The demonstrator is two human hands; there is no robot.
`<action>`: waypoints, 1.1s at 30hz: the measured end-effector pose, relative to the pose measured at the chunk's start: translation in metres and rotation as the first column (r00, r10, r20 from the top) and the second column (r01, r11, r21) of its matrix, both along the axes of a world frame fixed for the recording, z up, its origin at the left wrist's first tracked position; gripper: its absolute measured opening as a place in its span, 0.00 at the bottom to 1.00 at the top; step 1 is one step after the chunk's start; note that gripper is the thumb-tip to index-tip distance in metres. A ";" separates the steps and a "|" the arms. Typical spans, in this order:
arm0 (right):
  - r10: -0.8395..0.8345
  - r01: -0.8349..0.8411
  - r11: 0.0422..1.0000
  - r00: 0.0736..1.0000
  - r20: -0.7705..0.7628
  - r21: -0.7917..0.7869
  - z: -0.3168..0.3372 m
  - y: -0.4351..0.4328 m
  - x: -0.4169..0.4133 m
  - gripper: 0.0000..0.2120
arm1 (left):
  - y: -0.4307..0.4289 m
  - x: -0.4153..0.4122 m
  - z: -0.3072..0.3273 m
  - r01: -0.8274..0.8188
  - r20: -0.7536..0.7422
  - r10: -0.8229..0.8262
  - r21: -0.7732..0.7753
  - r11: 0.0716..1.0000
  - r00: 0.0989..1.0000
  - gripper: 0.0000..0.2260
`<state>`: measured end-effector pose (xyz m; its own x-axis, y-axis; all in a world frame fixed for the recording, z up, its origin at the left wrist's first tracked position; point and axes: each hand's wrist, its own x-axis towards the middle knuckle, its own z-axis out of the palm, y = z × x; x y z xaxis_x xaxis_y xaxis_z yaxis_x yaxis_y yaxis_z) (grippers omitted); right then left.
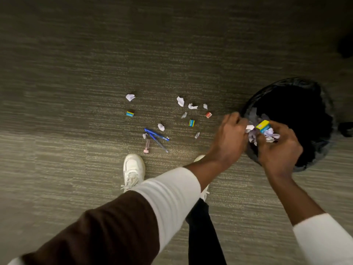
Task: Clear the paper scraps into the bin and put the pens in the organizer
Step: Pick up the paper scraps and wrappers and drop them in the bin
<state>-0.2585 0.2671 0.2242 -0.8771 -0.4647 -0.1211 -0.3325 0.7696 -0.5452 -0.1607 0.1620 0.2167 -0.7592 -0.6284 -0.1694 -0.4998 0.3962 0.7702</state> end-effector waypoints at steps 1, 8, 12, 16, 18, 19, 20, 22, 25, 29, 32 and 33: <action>-0.044 0.043 0.998 0.999 0.029 0.038 -0.001 0.004 -0.009 0.17 | 0.003 -0.013 0.002 0.017 0.012 -0.018 0.010 1.000 1.000 0.10; -0.322 0.306 0.945 0.934 0.156 0.116 -0.020 0.028 -0.052 0.21 | 0.011 -0.063 0.003 0.182 0.179 -0.199 0.110 0.977 0.963 0.32; -0.271 0.277 0.961 0.941 0.204 0.002 -0.026 0.036 -0.039 0.11 | 0.008 -0.045 0.004 0.154 0.078 -0.165 0.132 0.979 0.983 0.27; -0.075 0.096 0.983 0.988 0.135 -0.156 -0.022 0.021 -0.001 0.08 | 0.002 -0.010 -0.007 0.077 0.067 -0.079 0.034 0.996 0.995 0.15; 0.047 -0.010 0.974 0.986 0.157 -0.225 -0.021 0.006 0.024 0.07 | -0.005 0.012 -0.018 0.021 0.128 -0.024 0.025 0.999 0.992 0.14; 0.110 -0.068 0.970 0.978 0.174 -0.234 -0.022 -0.002 0.036 0.06 | -0.010 0.024 -0.024 0.002 0.177 -0.006 0.023 1.000 0.984 0.14; 0.173 -0.129 0.967 0.965 0.195 -0.221 -0.026 -0.010 0.046 0.06 | -0.015 0.036 -0.032 -0.011 0.239 0.006 0.022 1.000 0.971 0.15; 0.275 -0.250 0.960 0.926 0.258 -0.124 -0.041 -0.024 0.064 0.10 | -0.028 0.062 -0.050 -0.038 0.369 0.020 0.040 0.998 0.929 0.18; 0.295 -0.351 0.933 0.869 0.397 0.076 -0.079 -0.041 0.081 0.29 | -0.050 0.101 -0.087 -0.055 0.550 0.027 0.034 0.998 0.835 0.24; 0.186 -0.367 0.882 0.848 0.495 0.296 -0.155 -0.059 0.090 0.50 | -0.082 0.148 -0.154 -0.069 0.680 0.062 -0.018 0.997 0.730 0.30; 0.113 -0.332 0.871 0.852 0.511 0.362 -0.220 -0.072 0.092 0.51 | -0.105 0.173 -0.208 -0.081 0.719 0.071 -0.021 0.997 0.692 0.31; 0.096 -0.319 0.872 0.855 0.509 0.372 -0.239 -0.076 0.093 0.50 | -0.111 0.178 -0.224 -0.095 0.720 0.082 -0.022 0.995 0.689 0.30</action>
